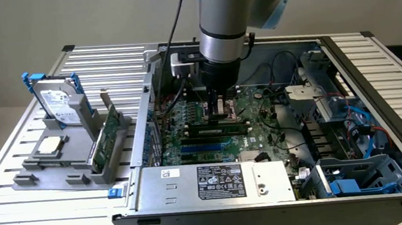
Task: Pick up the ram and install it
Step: 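Press down the ram until it locks into place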
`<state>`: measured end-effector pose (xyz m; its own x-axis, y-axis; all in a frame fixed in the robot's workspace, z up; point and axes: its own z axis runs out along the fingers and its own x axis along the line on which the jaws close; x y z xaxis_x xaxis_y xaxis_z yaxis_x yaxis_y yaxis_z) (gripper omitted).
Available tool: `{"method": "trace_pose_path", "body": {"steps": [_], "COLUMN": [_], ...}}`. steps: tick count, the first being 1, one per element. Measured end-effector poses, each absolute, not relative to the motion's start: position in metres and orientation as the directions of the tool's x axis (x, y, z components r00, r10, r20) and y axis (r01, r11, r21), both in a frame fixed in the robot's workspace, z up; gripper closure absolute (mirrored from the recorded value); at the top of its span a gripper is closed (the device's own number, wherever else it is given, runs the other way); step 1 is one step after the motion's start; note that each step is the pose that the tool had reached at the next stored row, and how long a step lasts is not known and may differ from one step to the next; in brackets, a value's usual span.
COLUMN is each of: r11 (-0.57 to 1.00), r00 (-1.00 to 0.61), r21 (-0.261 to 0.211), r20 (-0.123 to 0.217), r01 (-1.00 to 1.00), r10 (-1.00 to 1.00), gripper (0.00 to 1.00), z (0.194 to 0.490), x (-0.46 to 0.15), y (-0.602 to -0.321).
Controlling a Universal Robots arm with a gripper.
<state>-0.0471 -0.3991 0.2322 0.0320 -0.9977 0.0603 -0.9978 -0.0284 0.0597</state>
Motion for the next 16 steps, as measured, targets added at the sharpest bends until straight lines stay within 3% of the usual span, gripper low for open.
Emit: {"method": "trace_pose_path", "body": {"steps": [16], "r11": [-0.028], "r00": [0.032], "r21": [0.058], "r20": [0.061], "r01": [-0.998], "r10": [-0.998], "gripper": [0.89], "z": [0.2248], "x": [-0.0475], "y": [-0.3992]}}
